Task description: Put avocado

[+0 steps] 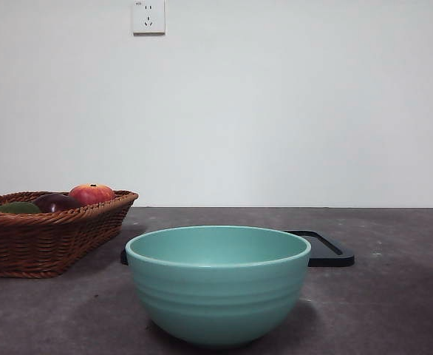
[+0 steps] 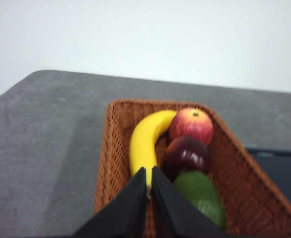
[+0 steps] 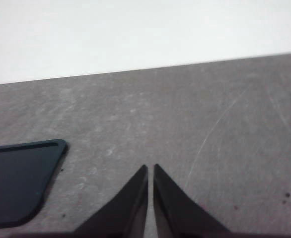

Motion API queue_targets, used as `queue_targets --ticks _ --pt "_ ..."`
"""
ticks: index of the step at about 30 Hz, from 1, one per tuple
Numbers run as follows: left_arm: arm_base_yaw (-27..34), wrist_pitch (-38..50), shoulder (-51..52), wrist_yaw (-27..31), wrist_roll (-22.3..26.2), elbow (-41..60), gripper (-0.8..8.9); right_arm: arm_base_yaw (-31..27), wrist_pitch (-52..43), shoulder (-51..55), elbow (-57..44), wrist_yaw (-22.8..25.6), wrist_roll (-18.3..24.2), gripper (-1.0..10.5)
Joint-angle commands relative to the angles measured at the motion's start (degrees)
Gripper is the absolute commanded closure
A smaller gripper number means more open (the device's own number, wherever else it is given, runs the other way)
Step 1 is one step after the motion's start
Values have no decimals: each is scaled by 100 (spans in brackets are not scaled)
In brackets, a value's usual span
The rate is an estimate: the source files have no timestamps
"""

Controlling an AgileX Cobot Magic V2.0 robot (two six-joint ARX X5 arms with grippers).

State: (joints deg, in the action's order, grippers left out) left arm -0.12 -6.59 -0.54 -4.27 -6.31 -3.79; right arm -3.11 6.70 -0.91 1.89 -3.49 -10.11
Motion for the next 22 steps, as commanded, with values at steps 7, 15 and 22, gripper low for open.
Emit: queue_targets --ticks 7,15,22 --pt "0 -726 -457 -11 -236 -925 797 4 181 -710 863 -439 -949 935" --pt "-2 -1436 -1351 -520 -234 -1969 797 125 957 -1843 2074 -1016 -802 935" --pt "-33 -1882 -2437 -1163 -236 -2920 797 566 1906 -3032 3261 -1604 -170 935"
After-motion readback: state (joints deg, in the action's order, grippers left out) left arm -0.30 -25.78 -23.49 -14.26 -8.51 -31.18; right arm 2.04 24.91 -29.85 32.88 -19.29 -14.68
